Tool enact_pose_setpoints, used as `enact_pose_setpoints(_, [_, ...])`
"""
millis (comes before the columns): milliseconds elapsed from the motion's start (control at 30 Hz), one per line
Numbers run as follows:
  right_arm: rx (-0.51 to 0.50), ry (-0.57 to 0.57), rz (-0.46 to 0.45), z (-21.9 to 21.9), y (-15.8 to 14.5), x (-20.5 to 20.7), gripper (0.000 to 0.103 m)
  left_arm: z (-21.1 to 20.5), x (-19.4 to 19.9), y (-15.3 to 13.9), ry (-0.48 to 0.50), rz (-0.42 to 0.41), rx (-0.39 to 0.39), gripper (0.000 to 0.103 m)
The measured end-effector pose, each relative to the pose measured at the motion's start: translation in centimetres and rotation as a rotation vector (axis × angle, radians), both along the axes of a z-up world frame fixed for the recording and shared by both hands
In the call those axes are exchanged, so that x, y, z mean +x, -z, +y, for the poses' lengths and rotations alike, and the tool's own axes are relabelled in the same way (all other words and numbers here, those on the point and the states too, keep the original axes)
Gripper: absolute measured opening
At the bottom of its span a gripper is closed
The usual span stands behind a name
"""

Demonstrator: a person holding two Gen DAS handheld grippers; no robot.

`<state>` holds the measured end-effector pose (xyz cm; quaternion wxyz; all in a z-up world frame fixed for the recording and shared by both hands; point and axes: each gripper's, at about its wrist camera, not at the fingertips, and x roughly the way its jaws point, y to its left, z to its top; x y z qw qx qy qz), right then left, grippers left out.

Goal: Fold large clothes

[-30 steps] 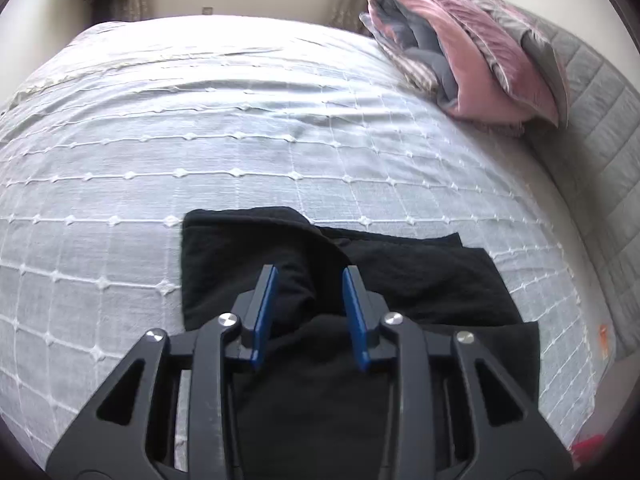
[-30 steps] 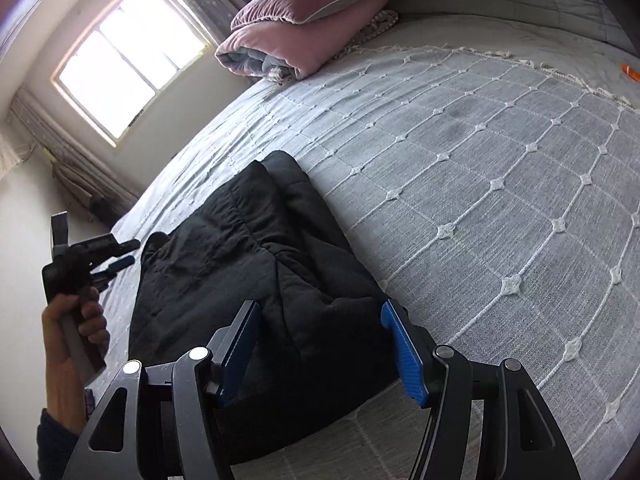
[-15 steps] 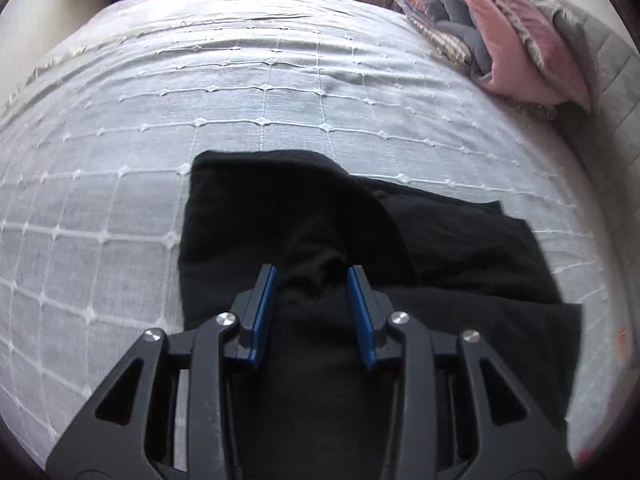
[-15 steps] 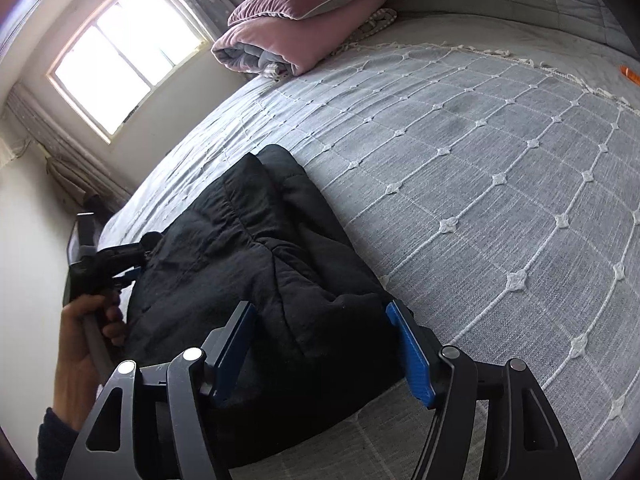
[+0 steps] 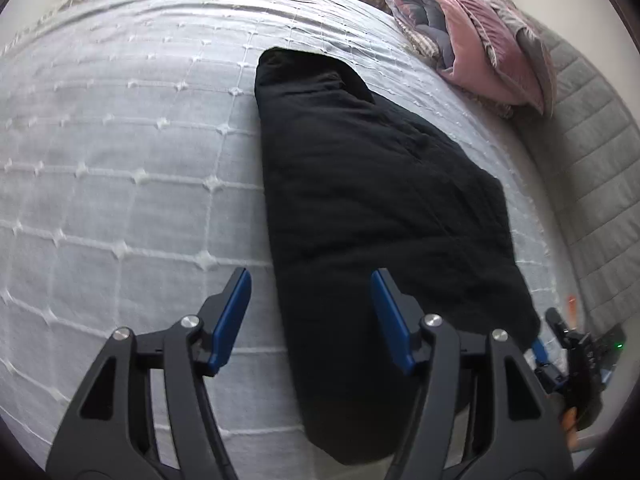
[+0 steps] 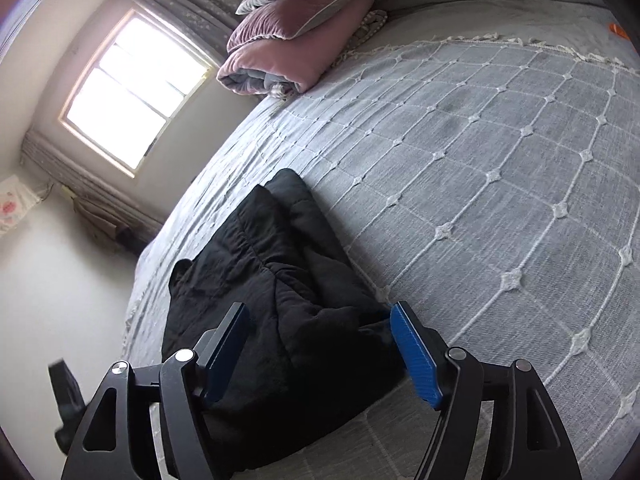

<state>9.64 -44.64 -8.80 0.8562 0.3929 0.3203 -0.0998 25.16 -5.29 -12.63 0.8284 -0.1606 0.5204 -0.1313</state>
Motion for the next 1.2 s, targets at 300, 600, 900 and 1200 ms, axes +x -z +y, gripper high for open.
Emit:
enact_pose_setpoints(300, [-0.036,-0.04,0.054,-0.8,0.7,-0.1,0.077,-3.0,-1.9,0.7,0.006,-0.052,0.04,0.075])
enact_pose_setpoints(600, [0.087,-0.054,0.057,-1.8,2.6,-0.2,0.083,-3.1,-1.8,1.4,0.016,-0.053,0.018,0.078])
enact_pose_setpoints(900, [0.137,-0.059,0.037,-1.8,3.2,-0.2,0.088,-2.7,-1.0,2.0,0.035,-0.022,-0.026,0.084])
enact_pose_setpoints(1200, [0.227,-0.155,0.026,-2.9,5.4,3.2,0.095,-2.9,2.6,3.9,0.079,0.036,-0.109,0.094])
